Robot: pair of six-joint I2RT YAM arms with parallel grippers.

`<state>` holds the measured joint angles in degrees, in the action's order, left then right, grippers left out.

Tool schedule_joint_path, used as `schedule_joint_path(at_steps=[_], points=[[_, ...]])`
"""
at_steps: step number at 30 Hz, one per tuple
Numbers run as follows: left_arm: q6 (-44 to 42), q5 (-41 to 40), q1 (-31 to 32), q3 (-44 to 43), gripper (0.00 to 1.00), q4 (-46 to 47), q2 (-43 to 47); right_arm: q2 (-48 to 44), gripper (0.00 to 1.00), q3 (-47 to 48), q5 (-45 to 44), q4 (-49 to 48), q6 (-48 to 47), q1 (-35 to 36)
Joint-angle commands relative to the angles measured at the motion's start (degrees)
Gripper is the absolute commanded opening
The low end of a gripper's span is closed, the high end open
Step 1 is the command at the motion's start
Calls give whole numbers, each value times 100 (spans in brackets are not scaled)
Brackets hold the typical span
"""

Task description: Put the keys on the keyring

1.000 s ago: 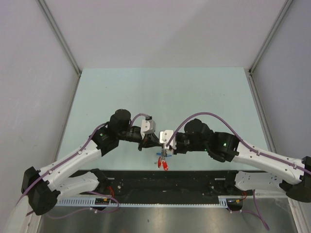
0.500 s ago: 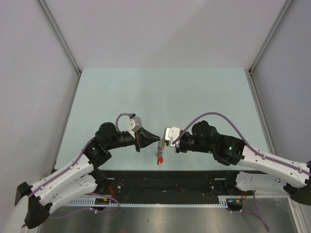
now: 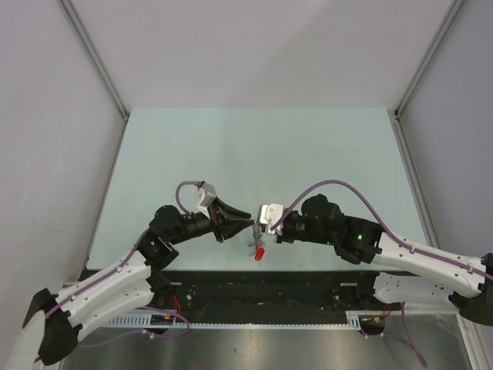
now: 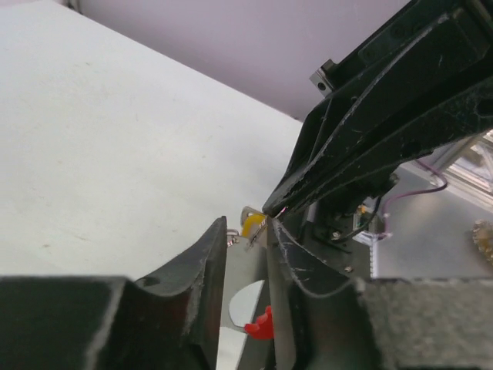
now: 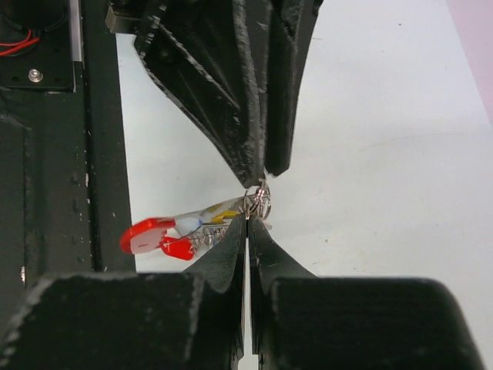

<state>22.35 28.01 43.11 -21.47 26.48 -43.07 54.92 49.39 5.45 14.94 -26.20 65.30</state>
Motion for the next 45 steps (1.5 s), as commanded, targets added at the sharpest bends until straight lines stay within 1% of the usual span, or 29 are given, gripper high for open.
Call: schedule_joint_path(at_steps=[1, 3, 4, 5, 6, 7, 8, 9, 10, 11, 15, 16, 17, 21, 26, 30, 32, 40, 43, 45], points=[[-466, -226, -13, -181, 36, -484, 395, -51, 0, 132, 96, -114, -228, -26], [-722, -270, -13, -356, 44, -1055, 554, -8, 0, 185, 166, 0, -281, -61], [-1019, -278, -13, -436, 45, -1257, 580, -7, 0, 255, 184, 52, -290, -61], [-1187, -244, -22, -532, 47, -1660, 606, 10, 0, 291, 245, 157, -333, -61], [-1380, -104, -31, -742, 51, -1872, 589, 19, 0, 326, 254, 219, -351, -70], [-1800, -24, -31, -857, 53, -2092, 528, 37, 0, 361, 263, 281, -369, -52], [-1996, 37, -31, -989, 54, -2538, 467, 45, 0, 422, 289, 360, -386, -70], [-2189, 116, -31, -1225, 55, -2769, 309, 46, 0, 431, 298, 395, -395, -70], [-2582, 369, -31, -1332, 55, -2936, 230, 37, 0, 449, 307, 422, -395, -70], [-2743, 511, -31, -1437, 55, -3234, 133, 28, 0, 467, 325, 466, -395, -61], [-3490, 1021, -31, -2008, 55, -3833, -377, 10, 0, 511, 342, 580, -395, -44], [-3805, 1118, -31, -2097, 56, -3965, -586, -7, 0, 519, 360, 589, -395, -43], [-3965, 1293, -31, -2185, 56, -4184, -667, -25, 0, 519, 377, 598, -395, -43], [-4519, 1628, -31, -2580, 57, -4502, -1097, -77, 0, 537, 386, 598, -386, -35], [-4546, 1918, -22, -2730, 51, -4441, -1440, -86, 0, 528, 395, 651, -369, -26], [-4380, 2260, -5, -2757, 45, -4318, -1608, -69, 0, 528, 395, 651, -369, -17], [-4318, 2279, 13, -2748, 42, -4231, -1661, -60, 0, 537, 404, 633, -369, -17], [-4098, 2314, 92, -2783, 36, -4028, -1819, -25, 0, 537, 430, 624, -351, -8], [-3967, 2332, 92, -2766, 28, -3906, -1793, -25, 0, 528, 404, 624, -342, 9], [-3835, 2323, 92, -2722, 19, -3800, -1784, -25, 0, 537, 413, 615, -334, 18]])
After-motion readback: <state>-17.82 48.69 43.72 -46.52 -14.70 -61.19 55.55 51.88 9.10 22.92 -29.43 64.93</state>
